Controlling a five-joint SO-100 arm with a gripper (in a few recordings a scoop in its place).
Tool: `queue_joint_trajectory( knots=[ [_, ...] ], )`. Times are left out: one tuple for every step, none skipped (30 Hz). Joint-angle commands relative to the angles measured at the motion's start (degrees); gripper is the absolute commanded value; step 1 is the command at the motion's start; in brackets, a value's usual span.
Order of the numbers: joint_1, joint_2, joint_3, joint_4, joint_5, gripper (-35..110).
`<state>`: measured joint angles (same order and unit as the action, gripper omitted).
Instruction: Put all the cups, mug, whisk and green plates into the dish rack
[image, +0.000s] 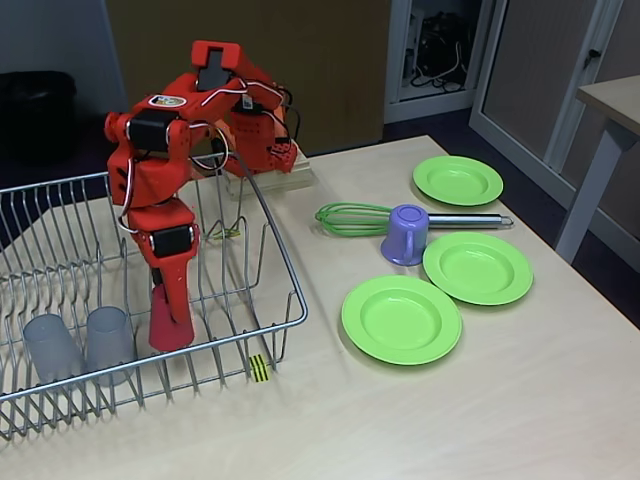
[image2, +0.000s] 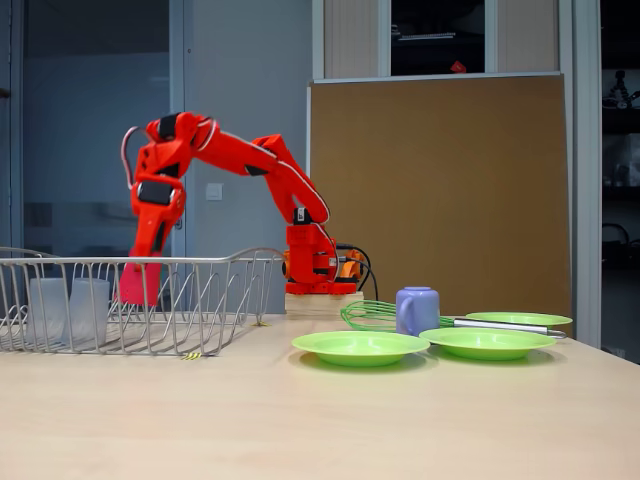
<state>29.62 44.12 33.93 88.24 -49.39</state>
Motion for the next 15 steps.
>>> queue_joint_trajectory(
  knots=[
    [2.3, -4.1, -6.6, 2.0, -1.0, 0],
    [2.8, -5.6, -7.8, 2.1, -1.0, 0],
    [3.3, -7.0, -9.1, 2.3, -1.1, 0],
    [3.8, -8.2, -10.1, 2.5, -1.1, 0],
    [4.1, -9.0, -10.5, 2.6, -1.1, 1],
    [4.3, -9.5, -10.5, 2.6, -1.1, 4],
    [4.5, -9.8, -10.5, 3.0, -1.1, 8],
    [4.7, -10.2, -10.5, 3.3, -1.2, 12],
    [4.8, -10.5, -10.5, 3.7, -1.5, 17],
    [5.1, -10.9, -10.5, 3.7, -1.6, 22],
    [5.3, -11.2, -10.9, 4.0, -1.6, 25],
    [5.4, -11.2, -11.2, 4.3, -1.9, 29],
    [5.4, -11.2, -11.2, 4.7, -2.4, 32],
    [5.5, -11.2, -11.5, 5.2, -2.9, 35],
    [5.5, -11.2, -11.8, 5.5, -3.3, 37]
  ],
)
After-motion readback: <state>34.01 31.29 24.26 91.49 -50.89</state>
